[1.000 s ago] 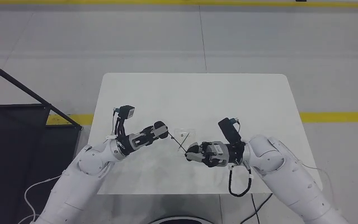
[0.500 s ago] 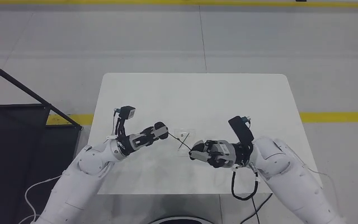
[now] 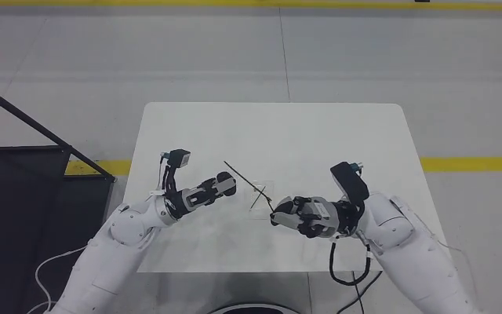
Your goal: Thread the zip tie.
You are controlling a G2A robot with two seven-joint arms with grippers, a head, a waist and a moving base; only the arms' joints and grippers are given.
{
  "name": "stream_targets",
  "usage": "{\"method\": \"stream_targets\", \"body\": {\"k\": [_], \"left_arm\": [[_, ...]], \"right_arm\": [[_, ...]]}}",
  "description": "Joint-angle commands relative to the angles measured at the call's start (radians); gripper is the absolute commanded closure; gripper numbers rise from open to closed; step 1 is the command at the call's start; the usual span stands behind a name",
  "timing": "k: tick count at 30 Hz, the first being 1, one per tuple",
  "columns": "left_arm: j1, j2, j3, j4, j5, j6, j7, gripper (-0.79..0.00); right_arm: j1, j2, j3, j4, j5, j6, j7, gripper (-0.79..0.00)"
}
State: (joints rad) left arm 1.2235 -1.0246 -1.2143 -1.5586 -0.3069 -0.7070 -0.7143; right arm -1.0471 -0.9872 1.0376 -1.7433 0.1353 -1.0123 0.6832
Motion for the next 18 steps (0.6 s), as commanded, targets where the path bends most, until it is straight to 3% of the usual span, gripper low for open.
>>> {"method": "stream_targets", "body": {"k": [1,5,9,12,16,17,18], "left_arm": [[0.001,-0.001,0.000,-0.001,0.000,-0.001,-0.001,0.000],[0.002,-0.002,-0.001,-0.001,-0.003,-0.003,-0.005,0.000],[0.006,-0.003,-0.013,-0.001,-0.008,-0.009,0.016,0.000],[0.012,-0.001,-0.033,-0.002,-0.014,-0.011,0.027,0.000],[0.029,0.004,-0.073,-0.008,-0.026,-0.005,0.037,0.000],[0.036,0.006,-0.084,-0.011,-0.032,-0.001,0.036,-0.105],[0.042,0.007,-0.094,-0.014,-0.036,0.004,0.034,-0.277]], "right_arm": [[-0.002,-0.006,0.011,0.009,0.023,0.000,0.044,0.000],[0.001,-0.020,0.018,0.031,0.067,0.000,0.125,0.000],[0.018,-0.025,0.001,0.088,-0.016,0.000,0.125,0.000],[0.025,-0.024,0.014,0.139,-0.140,0.000,0.123,0.000],[0.005,-0.024,0.060,0.164,-0.445,0.000,0.041,0.000],[-0.001,-0.025,0.072,0.157,-0.534,0.023,0.019,0.000],[-0.010,-0.027,0.077,0.131,-0.623,0.068,-0.001,0.000]]}}
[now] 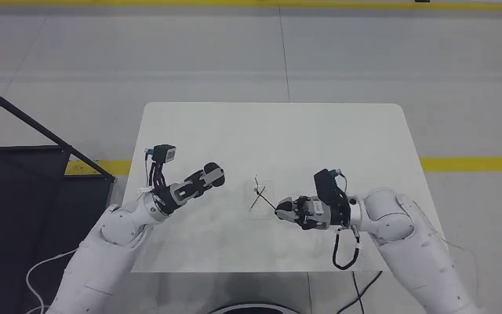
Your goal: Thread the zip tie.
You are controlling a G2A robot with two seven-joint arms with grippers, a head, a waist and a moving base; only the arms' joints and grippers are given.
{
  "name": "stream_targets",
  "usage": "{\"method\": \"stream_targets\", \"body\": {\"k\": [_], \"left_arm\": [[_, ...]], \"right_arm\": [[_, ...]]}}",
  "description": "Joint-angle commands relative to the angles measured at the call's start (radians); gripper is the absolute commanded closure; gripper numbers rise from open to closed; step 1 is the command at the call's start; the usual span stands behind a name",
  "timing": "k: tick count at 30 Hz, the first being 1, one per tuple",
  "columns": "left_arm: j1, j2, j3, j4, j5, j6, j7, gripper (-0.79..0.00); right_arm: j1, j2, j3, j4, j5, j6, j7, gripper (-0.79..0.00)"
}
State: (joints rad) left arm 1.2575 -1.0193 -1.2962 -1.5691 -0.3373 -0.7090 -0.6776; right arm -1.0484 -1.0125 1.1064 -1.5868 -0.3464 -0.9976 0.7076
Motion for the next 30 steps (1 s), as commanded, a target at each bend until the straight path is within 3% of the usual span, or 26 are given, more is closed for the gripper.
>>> {"method": "stream_targets", "body": {"k": [1,2,3,5,14,17,20,25,30], "left_arm": [[0.014,0.003,-0.021,-0.006,-0.011,0.012,-0.004,-0.431],[0.020,0.005,-0.029,-0.010,-0.016,0.015,-0.008,-0.748],[0.026,0.006,-0.035,-0.012,-0.021,0.019,-0.011,-0.785],[0.036,0.007,-0.041,-0.018,-0.041,0.028,-0.022,-0.785],[0.041,0.008,-0.043,-0.022,-0.054,0.030,-0.042,-0.785],[0.041,0.008,-0.043,-0.022,-0.054,0.030,-0.042,-0.785],[0.041,0.008,-0.043,-0.022,-0.054,0.030,-0.042,-0.785],[0.044,0.007,-0.043,-0.028,-0.049,0.040,-0.030,-0.785],[0.065,0.007,-0.059,-0.044,-0.028,0.069,-0.002,-0.785]], "right_arm": [[-0.021,-0.004,0.009,-0.061,-0.227,0.104,-0.042,0.000],[-0.034,-0.005,0.005,-0.099,-0.306,0.145,-0.053,0.000],[-0.048,-0.005,0.000,-0.133,-0.376,0.184,-0.056,0.000],[-0.074,-0.006,-0.006,-0.177,-0.453,0.251,-0.066,0.000],[-0.074,-0.006,-0.006,-0.177,-0.453,0.251,-0.066,0.000],[-0.080,-0.005,-0.011,-0.219,-0.518,0.306,-0.036,0.000],[-0.088,-0.004,-0.025,-0.326,-0.635,0.434,0.071,0.000],[-0.084,-0.011,-0.094,-0.512,-0.871,0.675,0.357,0.000],[-0.029,-0.038,-0.254,-0.581,-1.134,0.776,0.589,0.000]]}}
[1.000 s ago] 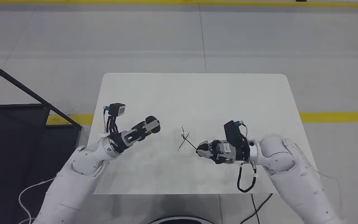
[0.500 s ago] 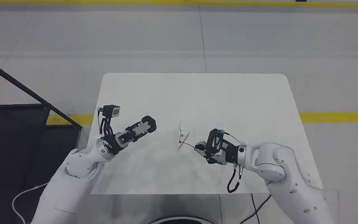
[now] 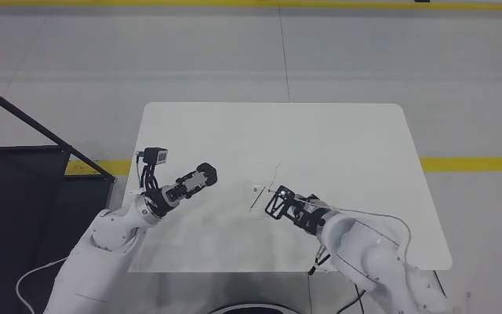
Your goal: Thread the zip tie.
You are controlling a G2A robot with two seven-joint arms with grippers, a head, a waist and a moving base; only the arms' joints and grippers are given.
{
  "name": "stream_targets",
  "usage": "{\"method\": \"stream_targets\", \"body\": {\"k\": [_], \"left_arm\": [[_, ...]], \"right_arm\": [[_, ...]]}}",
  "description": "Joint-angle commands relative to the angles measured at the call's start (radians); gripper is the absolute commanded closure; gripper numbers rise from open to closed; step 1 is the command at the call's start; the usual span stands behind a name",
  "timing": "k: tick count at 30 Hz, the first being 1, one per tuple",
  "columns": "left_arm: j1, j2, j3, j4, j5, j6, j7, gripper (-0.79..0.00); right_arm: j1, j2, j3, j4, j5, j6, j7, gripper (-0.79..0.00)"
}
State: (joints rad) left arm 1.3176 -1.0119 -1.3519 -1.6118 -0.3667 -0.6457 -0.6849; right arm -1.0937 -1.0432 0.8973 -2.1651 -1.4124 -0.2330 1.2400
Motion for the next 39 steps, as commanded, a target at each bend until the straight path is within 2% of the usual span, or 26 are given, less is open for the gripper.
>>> {"method": "stream_targets", "body": {"k": [1,4,11,18,26,33,34,35,36,39], "left_arm": [[0.009,0.000,-0.005,0.000,0.003,0.013,0.010,-0.785],[0.018,-0.002,-0.007,0.001,0.002,0.026,0.024,-0.785],[0.030,-0.005,-0.008,0.004,-0.005,0.030,0.033,-0.785],[0.030,-0.005,-0.008,0.003,-0.005,0.032,0.033,-0.785],[0.030,-0.005,-0.008,0.003,-0.005,0.032,0.033,-0.785],[0.030,-0.005,-0.008,0.003,-0.005,0.032,0.033,-0.785],[0.030,-0.005,-0.008,0.003,-0.005,0.032,0.033,-0.785],[0.030,-0.005,-0.008,0.003,-0.005,0.032,0.033,-0.785],[0.030,-0.005,-0.008,0.003,-0.005,0.032,0.033,-0.785],[0.030,-0.005,-0.008,0.003,-0.005,0.032,0.033,-0.785]], "right_arm": [[0.031,-0.015,-0.078,-0.001,-0.105,0.019,0.089,0.000],[0.081,-0.043,-0.172,0.018,-0.184,0.029,0.171,0.000],[0.204,-0.125,-0.345,0.115,-0.255,0.040,0.296,0.000],[0.274,-0.206,-0.436,0.252,-0.304,0.033,0.296,0.000],[0.293,-0.296,-0.466,0.410,-0.362,-0.007,0.296,0.000],[0.271,-0.369,-0.436,0.506,-0.404,-0.051,0.296,0.000],[0.266,-0.379,-0.430,0.514,-0.412,-0.051,0.296,-0.018],[0.261,-0.387,-0.425,0.520,-0.420,-0.051,0.296,-0.086],[0.256,-0.395,-0.422,0.526,-0.428,-0.051,0.296,-0.111],[0.241,-0.416,-0.415,0.532,-0.449,-0.051,0.296,-0.108]]}}
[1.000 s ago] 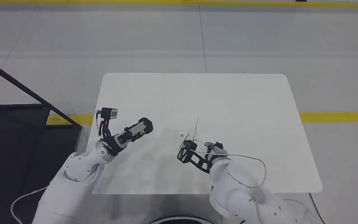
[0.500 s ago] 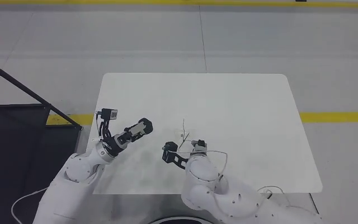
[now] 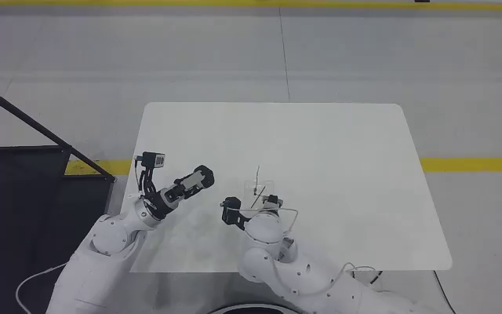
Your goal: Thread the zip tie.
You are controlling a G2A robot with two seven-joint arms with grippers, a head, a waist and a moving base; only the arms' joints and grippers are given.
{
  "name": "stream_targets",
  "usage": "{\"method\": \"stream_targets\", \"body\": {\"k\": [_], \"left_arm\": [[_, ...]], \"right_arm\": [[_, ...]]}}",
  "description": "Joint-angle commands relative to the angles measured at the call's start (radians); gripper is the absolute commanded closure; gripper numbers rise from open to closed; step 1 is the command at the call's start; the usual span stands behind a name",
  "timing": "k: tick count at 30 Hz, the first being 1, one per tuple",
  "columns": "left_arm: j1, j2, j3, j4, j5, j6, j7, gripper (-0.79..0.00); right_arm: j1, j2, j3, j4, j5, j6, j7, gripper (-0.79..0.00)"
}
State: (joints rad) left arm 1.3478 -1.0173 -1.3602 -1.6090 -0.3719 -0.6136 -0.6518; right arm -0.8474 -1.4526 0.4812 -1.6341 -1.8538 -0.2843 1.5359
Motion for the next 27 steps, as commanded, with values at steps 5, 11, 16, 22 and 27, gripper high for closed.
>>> {"method": "stream_targets", "body": {"k": [5,11,16,22,27], "left_arm": [[0.000,0.000,0.000,0.000,0.000,0.000,0.000,-0.785],[0.000,0.000,0.000,0.000,0.000,0.000,0.000,-0.785],[0.000,0.000,0.000,0.000,0.000,0.000,0.000,-0.785],[0.000,0.000,0.000,0.000,0.000,0.000,0.000,-0.785],[0.000,0.000,0.000,0.000,0.000,0.000,0.000,-0.785]], "right_arm": [[-0.027,-0.028,0.015,0.002,-0.042,0.000,0.000,-0.132],[-0.057,-0.041,0.032,-0.005,-0.080,0.000,0.000,-0.194],[-0.088,-0.045,0.054,-0.033,-0.122,0.000,0.000,-0.277],[-0.183,-0.034,0.139,-0.192,-0.155,0.000,0.000,-0.693],[-0.295,-0.003,0.234,-0.442,-0.128,-0.027,-0.027,-0.785]]}}
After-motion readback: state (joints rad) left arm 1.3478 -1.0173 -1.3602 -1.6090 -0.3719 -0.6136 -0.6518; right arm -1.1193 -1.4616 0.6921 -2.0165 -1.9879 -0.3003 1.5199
